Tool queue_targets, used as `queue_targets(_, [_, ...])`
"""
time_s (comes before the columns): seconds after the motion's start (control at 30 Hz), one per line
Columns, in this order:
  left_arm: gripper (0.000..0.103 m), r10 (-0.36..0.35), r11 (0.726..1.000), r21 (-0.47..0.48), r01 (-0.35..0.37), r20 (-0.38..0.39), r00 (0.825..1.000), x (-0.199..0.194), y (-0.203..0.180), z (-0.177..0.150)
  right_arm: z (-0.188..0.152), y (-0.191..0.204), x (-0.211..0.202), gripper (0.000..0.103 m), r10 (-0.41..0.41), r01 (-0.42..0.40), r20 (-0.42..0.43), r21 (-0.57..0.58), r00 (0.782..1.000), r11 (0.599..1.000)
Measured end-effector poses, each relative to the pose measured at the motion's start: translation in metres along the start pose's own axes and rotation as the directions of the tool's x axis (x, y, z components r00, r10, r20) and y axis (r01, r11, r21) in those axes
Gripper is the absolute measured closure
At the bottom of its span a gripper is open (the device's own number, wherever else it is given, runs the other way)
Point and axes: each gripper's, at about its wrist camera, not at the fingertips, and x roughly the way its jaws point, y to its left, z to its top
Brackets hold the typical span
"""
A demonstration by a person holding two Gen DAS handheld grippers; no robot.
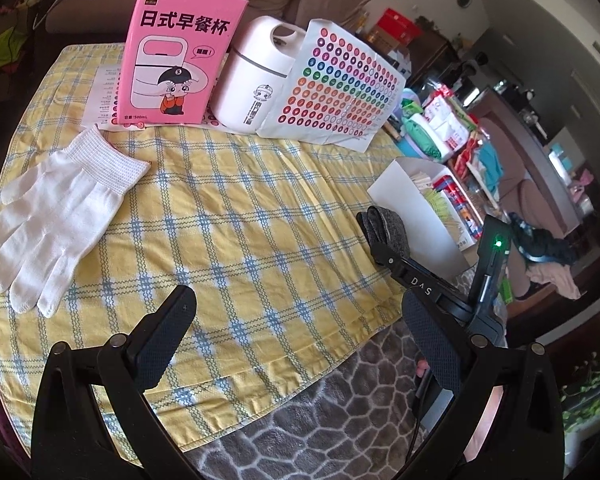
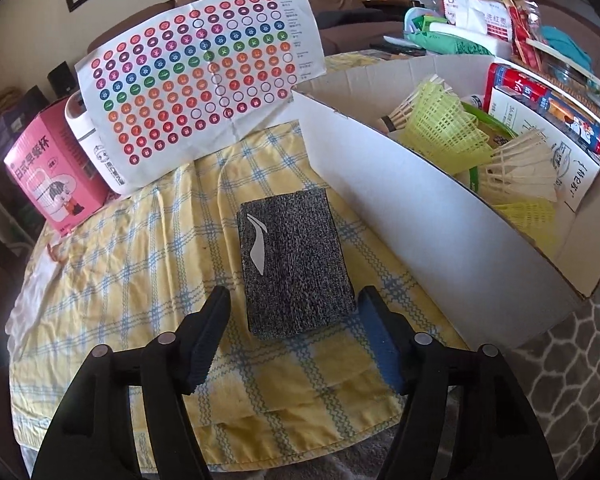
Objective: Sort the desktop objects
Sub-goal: 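Grasp the grey cloth with the right gripper and lift it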
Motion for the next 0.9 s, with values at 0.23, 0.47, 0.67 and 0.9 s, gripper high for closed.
queue_targets(0.23, [0.0, -0.026, 1.0, -0.013, 0.026, -0.005, 1.0, 0.003, -0.002, 0.001, 0.002, 0.008, 0.004, 0.061, 0.011, -0.011, -0.005, -0.037, 1.0, 0.999])
queue_targets(0.47, [0.0, -0.286, 0.947, -0.176, 0.269, -0.083, 0.954, 0.028, 0.0, -0.01, -0.005, 0.006, -0.011, 0.064, 0.166, -0.167, -0.053, -0.009, 0.985, 0.986])
queue_targets(0.67, [0.0, -0.425, 0.86, -0.37, 0.35, -0.143, 0.894, 0.068, 0.008, -0.025, -0.02, 0.002, -0.019, 0.064, 0.328, -0.316, -0.114, 0.11, 0.938, 0.942])
queue_targets(0.9, [0.0, -0.52, 0.782, -0.453, 0.429, -0.094, 0.849, 0.078, 0.006, -0.032, -0.037, 0.013, -0.039, 0.064, 0.464, -0.44, -0.181, 0.157, 0.867, 0.884])
